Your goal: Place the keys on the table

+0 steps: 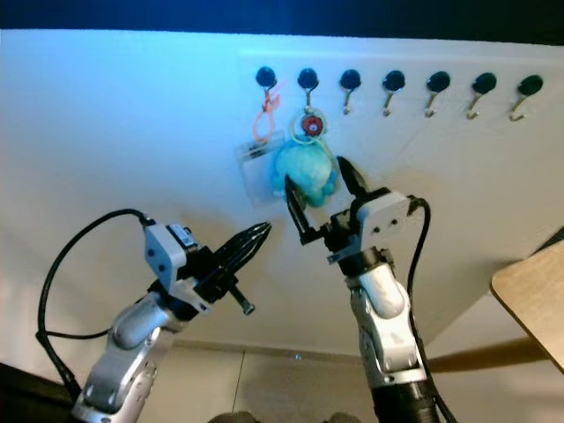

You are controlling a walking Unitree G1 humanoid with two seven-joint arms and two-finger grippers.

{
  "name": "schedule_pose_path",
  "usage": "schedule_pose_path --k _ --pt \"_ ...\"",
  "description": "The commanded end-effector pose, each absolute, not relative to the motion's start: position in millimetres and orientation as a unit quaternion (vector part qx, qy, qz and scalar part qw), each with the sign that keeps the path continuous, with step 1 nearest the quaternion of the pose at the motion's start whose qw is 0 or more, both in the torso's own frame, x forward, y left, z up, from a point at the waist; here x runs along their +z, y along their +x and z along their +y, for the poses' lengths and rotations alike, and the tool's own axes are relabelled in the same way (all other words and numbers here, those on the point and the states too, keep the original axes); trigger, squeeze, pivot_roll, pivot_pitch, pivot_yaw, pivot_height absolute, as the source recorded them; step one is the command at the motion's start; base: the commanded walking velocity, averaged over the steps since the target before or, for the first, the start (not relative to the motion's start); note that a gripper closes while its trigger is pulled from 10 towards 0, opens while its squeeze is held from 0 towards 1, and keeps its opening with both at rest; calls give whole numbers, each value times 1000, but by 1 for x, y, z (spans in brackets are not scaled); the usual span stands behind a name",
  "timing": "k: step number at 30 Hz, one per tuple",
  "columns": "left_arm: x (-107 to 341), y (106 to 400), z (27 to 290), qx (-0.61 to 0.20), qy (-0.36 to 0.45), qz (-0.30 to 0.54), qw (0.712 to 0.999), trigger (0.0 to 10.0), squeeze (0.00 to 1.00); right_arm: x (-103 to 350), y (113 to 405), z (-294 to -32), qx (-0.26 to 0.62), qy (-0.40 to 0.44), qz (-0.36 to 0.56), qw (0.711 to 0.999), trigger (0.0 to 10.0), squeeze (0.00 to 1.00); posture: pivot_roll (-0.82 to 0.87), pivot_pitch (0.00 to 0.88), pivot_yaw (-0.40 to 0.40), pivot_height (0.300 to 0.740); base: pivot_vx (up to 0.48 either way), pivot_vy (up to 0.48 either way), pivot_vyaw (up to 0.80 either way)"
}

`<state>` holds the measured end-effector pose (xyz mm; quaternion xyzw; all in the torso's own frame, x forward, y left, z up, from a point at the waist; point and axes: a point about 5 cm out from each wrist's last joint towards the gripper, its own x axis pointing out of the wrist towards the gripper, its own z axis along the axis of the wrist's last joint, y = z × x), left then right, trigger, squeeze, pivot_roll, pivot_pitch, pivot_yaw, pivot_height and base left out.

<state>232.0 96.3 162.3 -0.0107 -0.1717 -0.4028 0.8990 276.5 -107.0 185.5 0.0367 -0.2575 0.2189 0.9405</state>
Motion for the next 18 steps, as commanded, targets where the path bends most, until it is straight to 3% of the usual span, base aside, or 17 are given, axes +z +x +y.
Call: schedule_pose_path --k 1,4,5,6,11,12,13,18 --pt "161 231 96 -408 -10 -166 898 10000 0 179 280 -103 226 45 -233 945 10000 0 18 50 37 740 0 0 0" --pt "162 233 96 -406 -8 -168 899 10000 0 180 284 -99 233 48 -233 943 10000 35 22 44 36 740 0 0 0" --pt "162 233 97 -404 -7 -169 899 10000 0 181 285 -98 236 50 -232 942 10000 608 22 44 36 740 0 0 0" --pt "162 234 97 -404 -7 -169 899 10000 0 181 286 -97 240 49 -232 941 10000 1000 23 41 35 740 0 0 0" --pt "163 234 97 -403 -7 -171 899 10000 0 182 287 -94 248 47 -232 939 10000 1000 25 34 35 740 0 0 0" --pt "163 234 97 -403 -6 -171 899 10000 0 182 287 -93 251 46 -232 939 10000 353 25 34 35 740 0 0 0" --pt "163 234 97 -403 -6 -172 899 10000 0 182 286 -91 255 46 -232 938 10000 0 24 33 35 740 0 0 0" --pt "164 234 96 -404 -6 -174 898 10000 0 182 284 -89 261 47 -231 936 10000 0 22 34 34 740 0 0 0"
